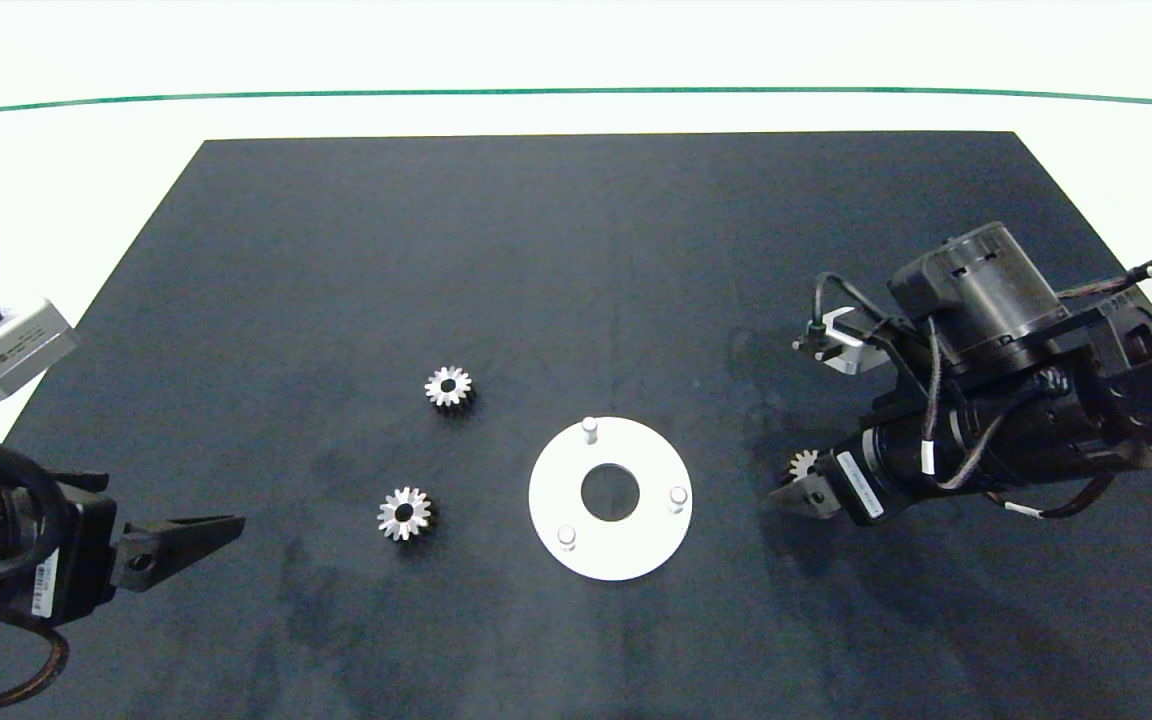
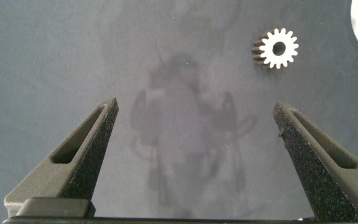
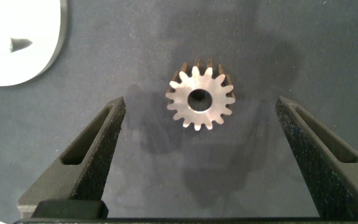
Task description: Install three planetary gears onto the carrier pins
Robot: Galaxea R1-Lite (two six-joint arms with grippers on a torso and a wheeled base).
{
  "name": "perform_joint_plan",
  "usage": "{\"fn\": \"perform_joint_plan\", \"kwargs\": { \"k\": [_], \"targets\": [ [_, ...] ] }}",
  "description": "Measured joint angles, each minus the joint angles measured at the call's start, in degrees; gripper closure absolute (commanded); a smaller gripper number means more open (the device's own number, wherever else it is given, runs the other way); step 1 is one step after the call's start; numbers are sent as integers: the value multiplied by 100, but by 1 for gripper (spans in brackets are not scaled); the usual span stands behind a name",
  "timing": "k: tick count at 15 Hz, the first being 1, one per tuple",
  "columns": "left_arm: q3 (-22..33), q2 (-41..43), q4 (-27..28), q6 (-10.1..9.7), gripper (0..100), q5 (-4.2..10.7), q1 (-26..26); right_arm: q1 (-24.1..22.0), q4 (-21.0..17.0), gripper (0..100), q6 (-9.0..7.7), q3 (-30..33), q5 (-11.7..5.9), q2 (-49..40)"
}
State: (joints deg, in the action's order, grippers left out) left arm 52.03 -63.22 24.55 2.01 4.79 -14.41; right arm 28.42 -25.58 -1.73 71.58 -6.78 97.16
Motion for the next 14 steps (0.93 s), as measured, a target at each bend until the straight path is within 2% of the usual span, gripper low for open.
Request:
{"fn": "perform_joint_plan", "kwargs": {
  "k": [3,5,14],
  "targets": [
    [-5,2,0,-1,0,0,-2,-39,138,0,0,5,-11,105],
    [-10,2,0,-1,0,0,0,-52,240,4,-13,5,-20,163],
    [-10,10,0,-1,0,-9,0,-48,236,22,-27,9,-18,229]
  ]
}}
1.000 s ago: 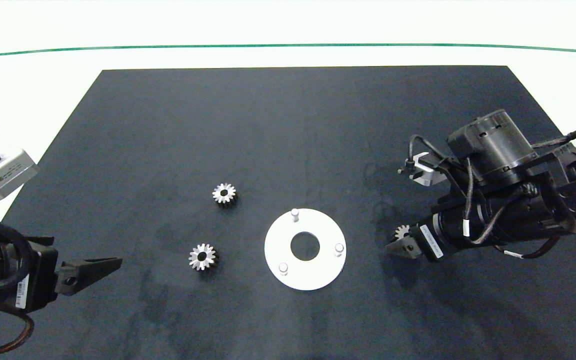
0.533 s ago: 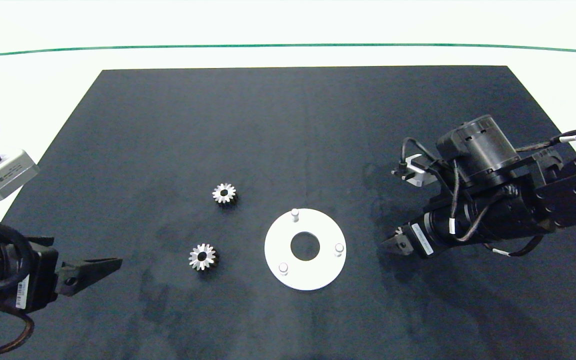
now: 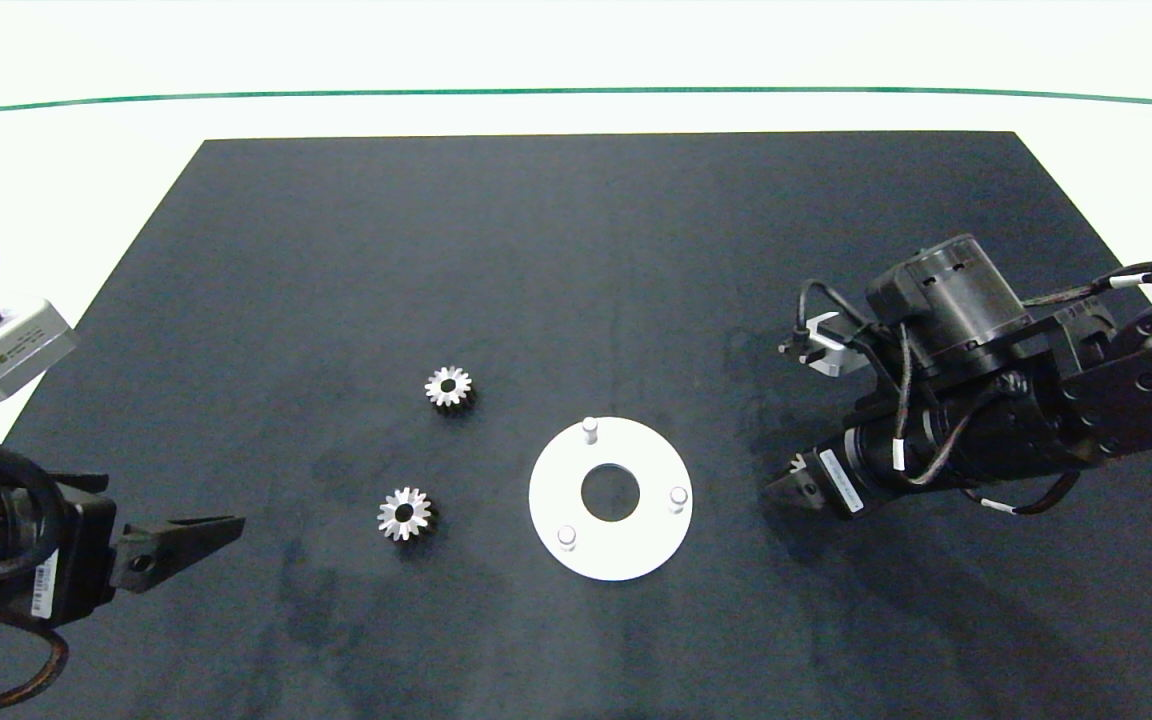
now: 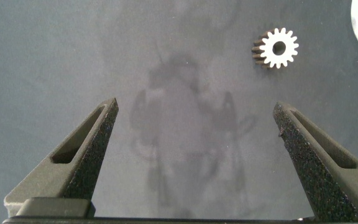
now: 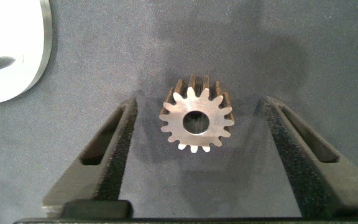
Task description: Install three planetary gears onto the carrier pins
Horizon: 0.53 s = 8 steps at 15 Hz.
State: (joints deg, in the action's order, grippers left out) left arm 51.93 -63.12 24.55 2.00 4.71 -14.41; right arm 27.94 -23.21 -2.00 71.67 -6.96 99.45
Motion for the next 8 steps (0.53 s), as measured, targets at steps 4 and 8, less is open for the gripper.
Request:
{"fn": "perform_joint_plan", "kwargs": {
  "k": [4,8],
  "targets": [
    [-6,15,0,0,0,0,0,0,-2,30,0,-1,2,2],
    [-9,23,0,0,0,-2,0,2,-2,39,-1,-4,-1,2]
  ]
}}
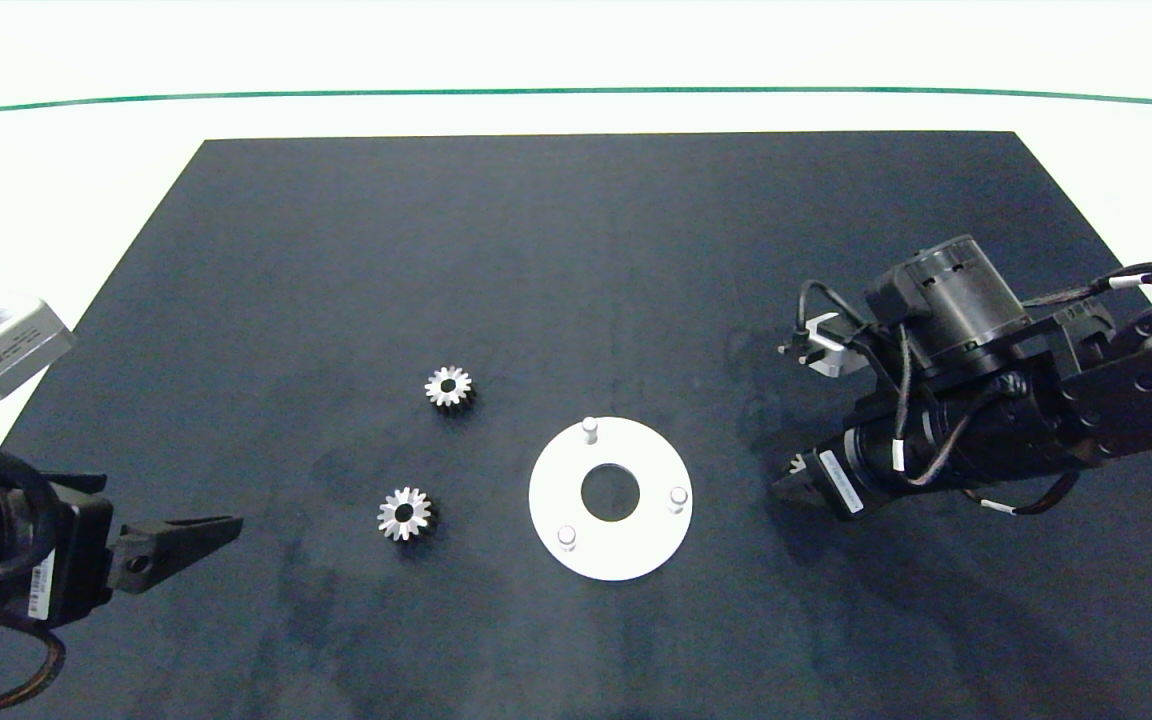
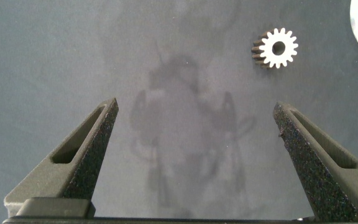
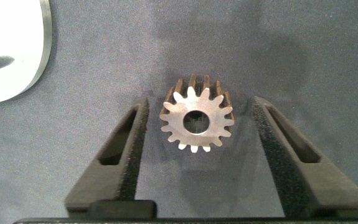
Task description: Install three planetary gears onto the carrier pins
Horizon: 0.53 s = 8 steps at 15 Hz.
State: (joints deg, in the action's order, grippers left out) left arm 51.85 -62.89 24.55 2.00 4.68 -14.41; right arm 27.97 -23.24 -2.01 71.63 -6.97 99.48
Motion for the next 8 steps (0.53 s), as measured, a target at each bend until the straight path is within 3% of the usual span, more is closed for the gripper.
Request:
{"fn": "perform_joint_plan", "kwargs": {
  "k": [8],
  "targets": [
    [0,7,0,0,0,2,0,21,0,55,1,-2,4,0]
  ]
}}
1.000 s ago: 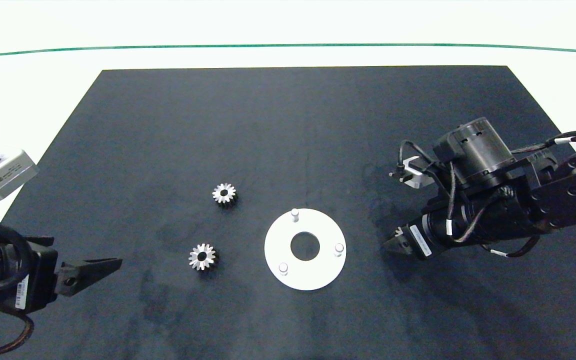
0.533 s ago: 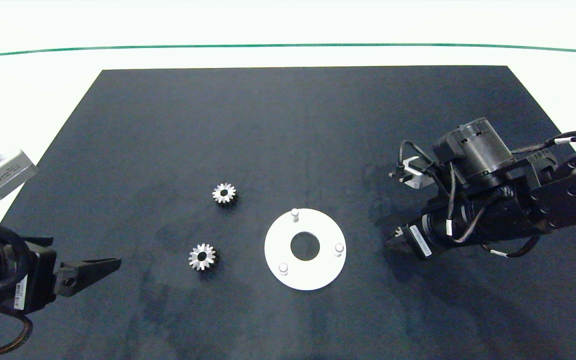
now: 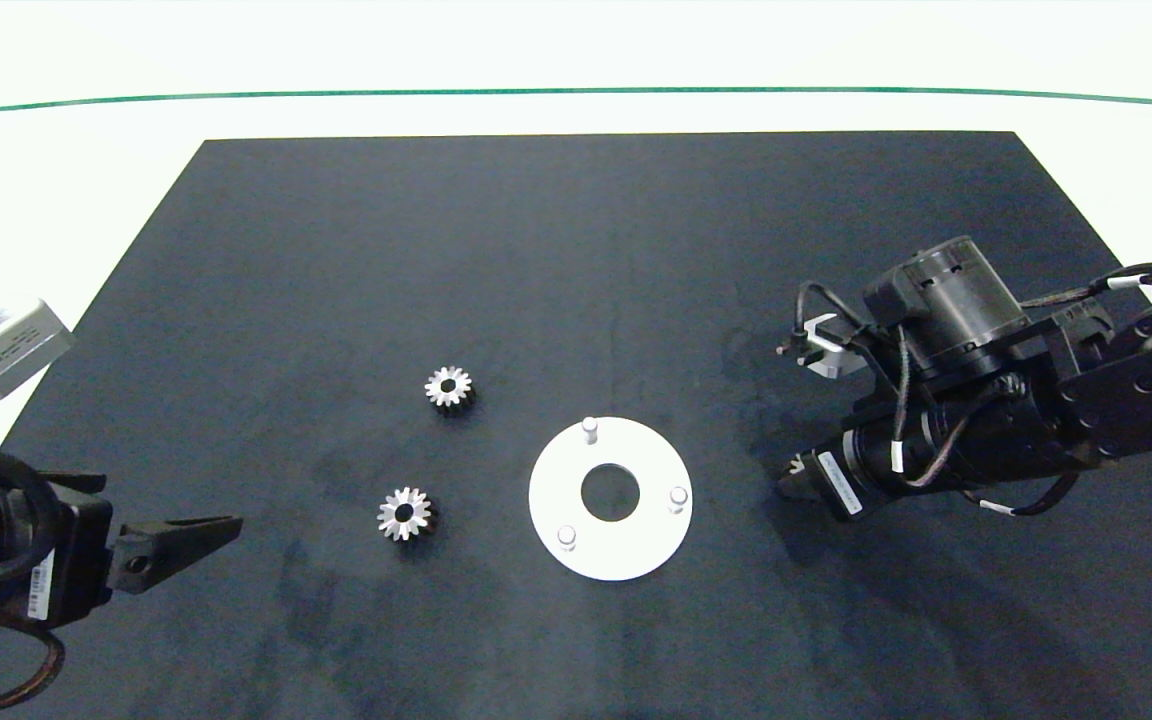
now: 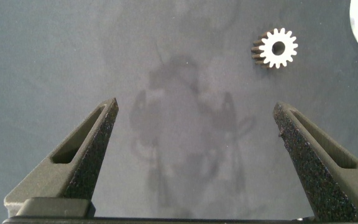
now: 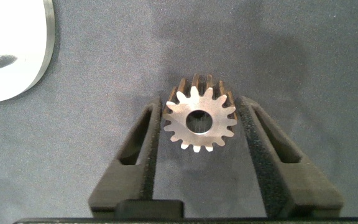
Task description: Install three planetary gears onto the carrier pins
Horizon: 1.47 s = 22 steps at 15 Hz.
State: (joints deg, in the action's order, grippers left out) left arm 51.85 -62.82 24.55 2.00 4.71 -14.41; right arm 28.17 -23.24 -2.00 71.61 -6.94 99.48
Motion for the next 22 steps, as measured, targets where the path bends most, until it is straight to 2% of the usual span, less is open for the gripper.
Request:
{"fn": "perform_joint_plan", "kwargs": {
  "k": [10,22],
  "targets": [
    [7,4,0,0,0,-2,5,35,30,75,-6,28,5,2],
    [-28,50,4,0,0,0,-184,297,56,75,0,144,-23,-199]
  ]
}}
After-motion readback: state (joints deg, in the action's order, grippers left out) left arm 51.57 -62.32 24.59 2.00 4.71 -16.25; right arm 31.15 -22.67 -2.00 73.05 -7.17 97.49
